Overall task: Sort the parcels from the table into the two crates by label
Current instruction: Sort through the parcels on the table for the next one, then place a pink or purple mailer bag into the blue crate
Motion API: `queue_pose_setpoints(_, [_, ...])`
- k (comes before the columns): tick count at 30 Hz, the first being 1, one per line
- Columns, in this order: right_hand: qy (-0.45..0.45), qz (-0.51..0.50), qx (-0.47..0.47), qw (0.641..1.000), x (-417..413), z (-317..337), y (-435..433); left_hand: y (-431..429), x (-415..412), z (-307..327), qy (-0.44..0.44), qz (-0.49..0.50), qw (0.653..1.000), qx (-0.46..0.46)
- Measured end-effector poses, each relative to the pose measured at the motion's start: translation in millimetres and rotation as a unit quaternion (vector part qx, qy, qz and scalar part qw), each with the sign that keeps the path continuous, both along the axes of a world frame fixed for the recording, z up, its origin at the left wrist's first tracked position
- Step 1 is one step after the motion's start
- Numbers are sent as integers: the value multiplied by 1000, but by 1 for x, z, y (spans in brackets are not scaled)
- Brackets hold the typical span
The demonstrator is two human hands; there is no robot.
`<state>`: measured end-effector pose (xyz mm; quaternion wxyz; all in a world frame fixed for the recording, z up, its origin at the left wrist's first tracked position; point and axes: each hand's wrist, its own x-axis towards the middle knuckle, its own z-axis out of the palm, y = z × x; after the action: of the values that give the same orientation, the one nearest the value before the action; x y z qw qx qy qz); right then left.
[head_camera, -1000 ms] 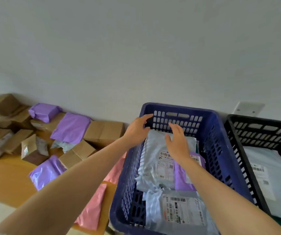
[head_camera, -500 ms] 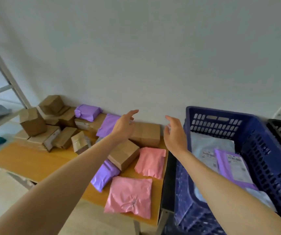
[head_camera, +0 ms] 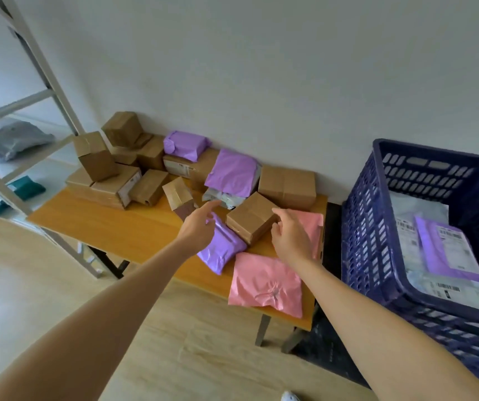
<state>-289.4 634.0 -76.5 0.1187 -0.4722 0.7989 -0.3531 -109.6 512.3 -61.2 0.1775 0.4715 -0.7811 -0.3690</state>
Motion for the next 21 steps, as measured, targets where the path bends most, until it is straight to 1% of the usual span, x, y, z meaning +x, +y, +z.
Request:
queue_pose_setpoints(4, [-15,7,49,999,7,-31,11,15,6,-41,-9,5,999,34])
queue_pose_setpoints(10, [-29,10,111,993,6,-65,27,35,4,-90,-49,-4,996,73])
queue_pose_setpoints(12, [-30,4,124,992,3,-74,31,42,2,-102,-54,-7,995,87])
queue_pose_setpoints(16, [-60,-8,142,988,-5,-94,39,49,-7,-124,-56,-4,992,115])
queue_pose_setpoints(21, [-99,-22,176,979,-16,-114,50,56,-22,-148,-87,-5,985,149])
